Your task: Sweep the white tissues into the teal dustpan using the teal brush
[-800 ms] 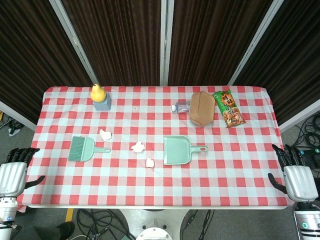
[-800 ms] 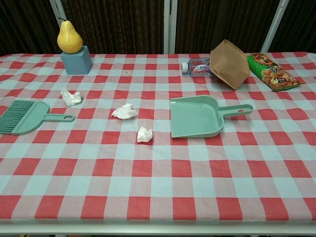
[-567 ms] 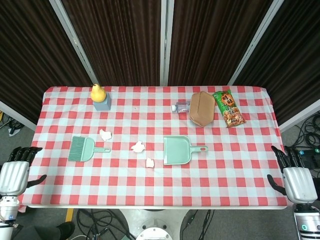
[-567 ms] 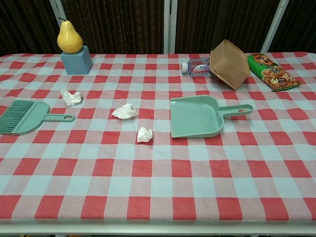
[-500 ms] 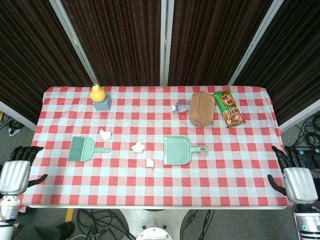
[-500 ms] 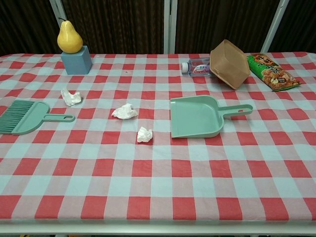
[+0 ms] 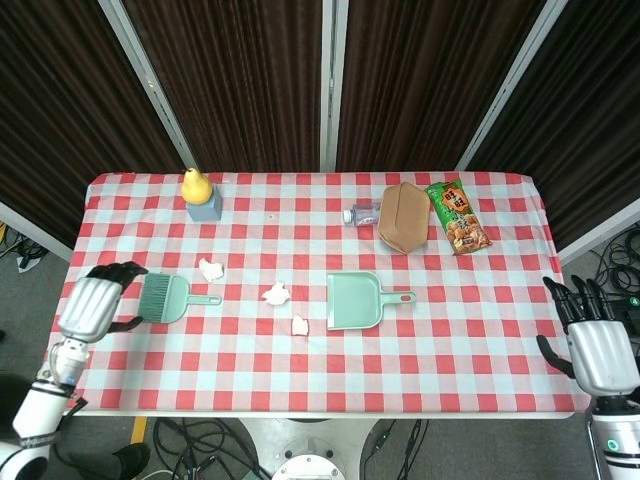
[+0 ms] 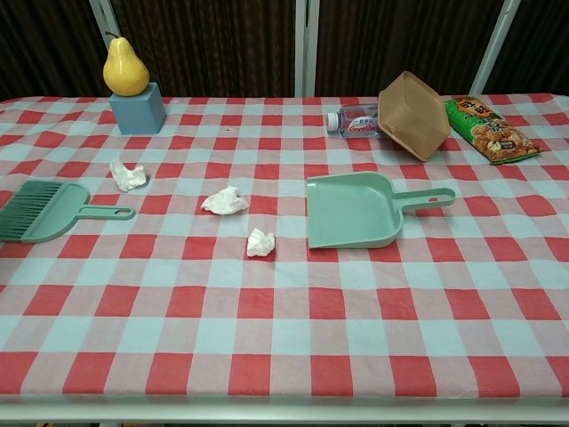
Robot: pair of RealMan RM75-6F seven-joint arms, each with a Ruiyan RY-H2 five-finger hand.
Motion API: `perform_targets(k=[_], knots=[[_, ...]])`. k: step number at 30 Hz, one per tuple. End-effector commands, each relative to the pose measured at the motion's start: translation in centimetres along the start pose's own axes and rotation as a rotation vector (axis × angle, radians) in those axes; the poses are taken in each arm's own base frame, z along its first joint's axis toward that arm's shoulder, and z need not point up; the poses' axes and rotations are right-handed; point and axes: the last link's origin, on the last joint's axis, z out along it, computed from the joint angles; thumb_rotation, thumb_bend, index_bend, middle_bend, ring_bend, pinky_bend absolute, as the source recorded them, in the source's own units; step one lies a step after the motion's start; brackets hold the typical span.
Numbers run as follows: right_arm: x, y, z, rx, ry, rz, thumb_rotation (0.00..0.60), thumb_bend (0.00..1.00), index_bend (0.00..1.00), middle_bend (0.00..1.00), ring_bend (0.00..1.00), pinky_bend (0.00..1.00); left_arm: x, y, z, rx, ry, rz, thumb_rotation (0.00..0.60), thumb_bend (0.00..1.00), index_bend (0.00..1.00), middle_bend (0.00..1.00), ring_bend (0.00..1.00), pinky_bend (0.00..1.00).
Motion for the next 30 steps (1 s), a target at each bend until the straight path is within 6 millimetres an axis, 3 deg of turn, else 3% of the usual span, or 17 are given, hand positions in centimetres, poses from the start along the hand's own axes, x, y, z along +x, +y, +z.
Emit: perform_targets(k=[1, 6, 11, 20, 30], knots=[[0.4, -0.3, 0.6, 0.012, 0.0, -0.016, 0.6, 0.24, 0.06, 0.17, 0.0, 0.03, -0.9, 1.8, 3.3, -0.024, -0.031, 0.016, 0.6, 0.04, 0.35, 0.35, 0.42, 0.6], [0.9, -0.5, 1.1, 0.02, 0.002, -0.025, 0.6, 0.24, 0.06, 0.17, 0.0, 0.03, -3.2, 3.7, 5.7, -0.031, -0.106, 0.115, 0.6, 0.06, 0.39, 0.42, 0.55, 0.79], [0.8, -0.3, 1.2, 0.002, -0.011, -0.02, 0.6, 0.24, 0.06, 0.17, 0.0, 0.03, -5.1, 5.3, 7.4, -0.017, -0.163, 0.198, 0.6, 0.1, 0.43, 0.49, 0.68, 0.9], [0.3, 0.2, 0.9, -0.024, -0.032, -0.015, 0.6, 0.24, 0.06, 0.17, 0.0, 0.03, -6.6, 7.6, 10.1, -0.026, -0.242, 0.357, 0.6, 0.16, 0.43, 0.48, 0.73, 0.92], [-0.2, 0.7, 0.6, -0.048, -0.047, -0.005, 0.6, 0.24, 0.06, 0.17, 0.0, 0.03, -8.7, 8.3, 10.4, -0.015, -0.35, 0.391, 0.6, 0.21, 0.43, 0.48, 0.73, 0.92]])
